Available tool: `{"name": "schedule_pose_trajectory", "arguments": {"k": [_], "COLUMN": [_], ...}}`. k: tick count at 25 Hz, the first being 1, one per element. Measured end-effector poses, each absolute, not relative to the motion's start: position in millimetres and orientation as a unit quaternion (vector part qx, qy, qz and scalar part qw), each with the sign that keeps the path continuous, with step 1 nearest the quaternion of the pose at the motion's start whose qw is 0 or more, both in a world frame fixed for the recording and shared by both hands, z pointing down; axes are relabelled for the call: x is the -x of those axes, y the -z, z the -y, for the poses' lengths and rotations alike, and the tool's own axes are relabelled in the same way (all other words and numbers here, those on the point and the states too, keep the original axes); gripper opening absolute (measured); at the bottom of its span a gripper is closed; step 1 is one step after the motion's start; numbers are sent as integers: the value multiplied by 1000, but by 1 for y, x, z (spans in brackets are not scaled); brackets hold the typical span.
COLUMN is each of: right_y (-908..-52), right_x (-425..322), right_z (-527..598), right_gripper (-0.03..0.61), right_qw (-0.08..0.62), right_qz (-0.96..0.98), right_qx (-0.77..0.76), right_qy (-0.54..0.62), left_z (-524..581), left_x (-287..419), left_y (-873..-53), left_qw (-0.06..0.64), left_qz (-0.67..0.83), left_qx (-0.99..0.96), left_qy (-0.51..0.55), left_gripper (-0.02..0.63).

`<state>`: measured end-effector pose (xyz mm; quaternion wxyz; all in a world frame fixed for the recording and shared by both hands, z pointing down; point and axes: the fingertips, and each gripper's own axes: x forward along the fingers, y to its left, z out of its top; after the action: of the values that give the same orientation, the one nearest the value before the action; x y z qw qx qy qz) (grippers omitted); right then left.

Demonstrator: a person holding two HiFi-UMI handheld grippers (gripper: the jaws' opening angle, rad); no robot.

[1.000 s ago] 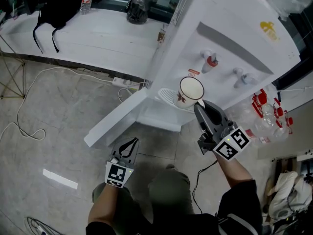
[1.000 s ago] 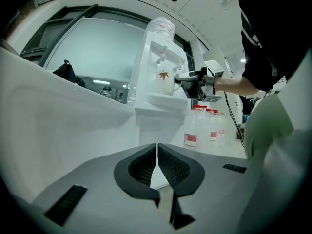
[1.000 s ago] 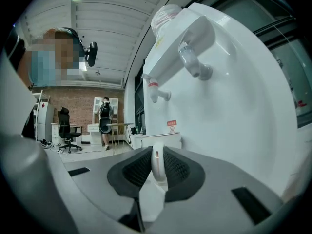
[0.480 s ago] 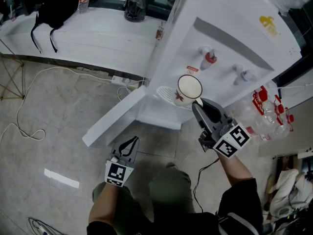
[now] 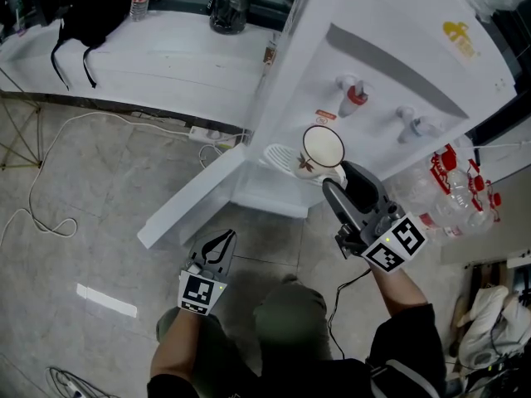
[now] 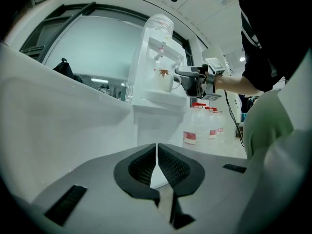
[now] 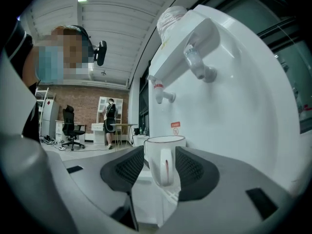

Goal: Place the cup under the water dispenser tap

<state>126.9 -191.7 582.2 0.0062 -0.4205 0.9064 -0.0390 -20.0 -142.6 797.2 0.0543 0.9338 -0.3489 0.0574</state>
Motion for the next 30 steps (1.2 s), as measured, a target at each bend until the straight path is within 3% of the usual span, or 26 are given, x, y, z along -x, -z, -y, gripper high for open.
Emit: {"name": "schedule_pose_trajectory", "arguments": {"k": [15, 24, 30], "right_y": [-588, -582, -570], "right_x": [-148, -152, -150], "right_z": [196, 191, 196], "right_gripper": [193, 193, 192], "right_qw": [17, 20, 4], "right_qz": [-903, -905, -905], "right_qx": [428, 424, 424], "right_qy": [24, -9, 2], "left_z": [156, 154, 137], "left_x": [5, -4, -23], "left_y": [-801, -752, -720], "left_qw": [66, 20, 26], "left_qz": [356, 359, 380], "left_qx": [-931, -933, -924], "left_qy": [-52, -25, -42], "left_gripper": [29, 29, 29]}}
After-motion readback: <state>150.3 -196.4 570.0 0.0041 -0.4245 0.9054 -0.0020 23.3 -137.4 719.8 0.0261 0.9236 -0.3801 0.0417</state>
